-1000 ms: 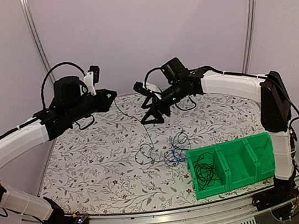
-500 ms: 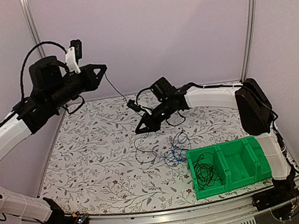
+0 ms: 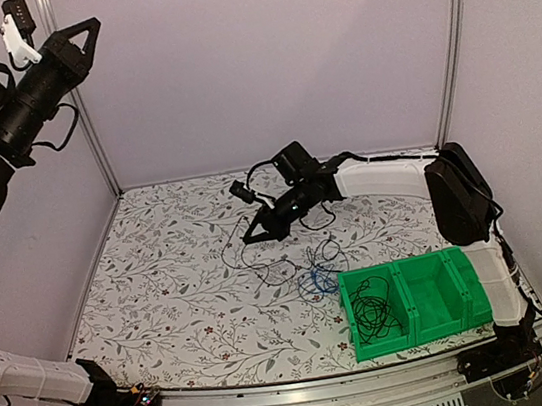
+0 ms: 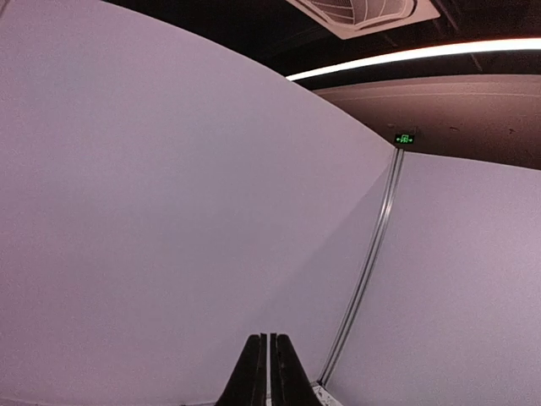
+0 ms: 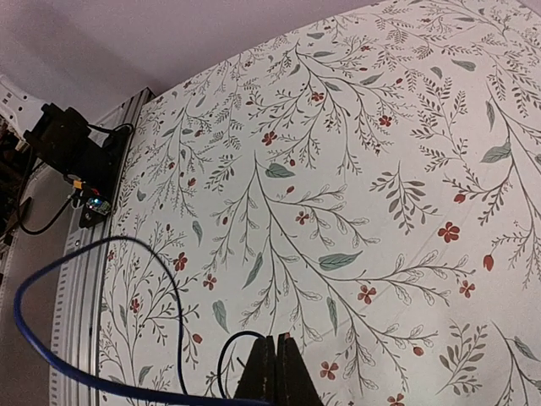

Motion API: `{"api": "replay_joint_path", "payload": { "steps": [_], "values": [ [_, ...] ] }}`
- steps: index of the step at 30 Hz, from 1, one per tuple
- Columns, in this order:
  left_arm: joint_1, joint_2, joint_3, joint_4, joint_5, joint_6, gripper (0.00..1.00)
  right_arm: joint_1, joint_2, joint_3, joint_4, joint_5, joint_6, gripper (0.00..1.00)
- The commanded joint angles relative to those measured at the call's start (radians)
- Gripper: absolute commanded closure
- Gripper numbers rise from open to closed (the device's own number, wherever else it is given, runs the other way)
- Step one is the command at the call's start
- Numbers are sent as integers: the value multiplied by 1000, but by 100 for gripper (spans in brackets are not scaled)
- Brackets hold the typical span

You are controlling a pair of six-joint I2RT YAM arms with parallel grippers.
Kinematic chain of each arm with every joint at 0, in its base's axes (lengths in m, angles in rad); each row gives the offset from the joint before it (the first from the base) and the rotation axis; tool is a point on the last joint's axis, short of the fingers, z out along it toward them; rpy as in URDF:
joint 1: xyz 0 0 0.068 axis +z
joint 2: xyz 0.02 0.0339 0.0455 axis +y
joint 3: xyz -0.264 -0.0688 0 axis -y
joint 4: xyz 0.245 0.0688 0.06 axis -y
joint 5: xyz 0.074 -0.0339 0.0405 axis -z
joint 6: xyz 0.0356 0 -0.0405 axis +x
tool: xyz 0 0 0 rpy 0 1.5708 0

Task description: Untangle the cables

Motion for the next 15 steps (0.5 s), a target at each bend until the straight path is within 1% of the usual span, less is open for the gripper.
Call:
{"api": "replay_joint_path", "payload": {
  "steps": [1, 3, 5, 6, 11, 12, 15],
  "values": [
    [-10, 24, 1, -25, -31, 48, 100, -1, 23, 0, -7, -16, 9, 100],
    [-10, 28, -36, -52, -51, 50, 100, -1, 11, 2, -13, -4, 0, 100],
    [-9, 22, -120, -69, -53, 42, 100, -1, -24, 2, -18, 8, -15, 100],
    [-9, 15, -169, -68, -53, 26, 97, -1, -36, 3, -20, 11, -20, 100],
    [-5, -52, -444, -12, -81, -33, 63, -1, -122, 18, -32, 16, -35, 100],
    [-4, -64, -494, 5, -86, -37, 59, -1, -137, 22, -36, 16, -36, 100],
    [6, -81, -630, 66, -68, -37, 53, -1, -170, 35, -45, 6, -44, 100]
  ]
}}
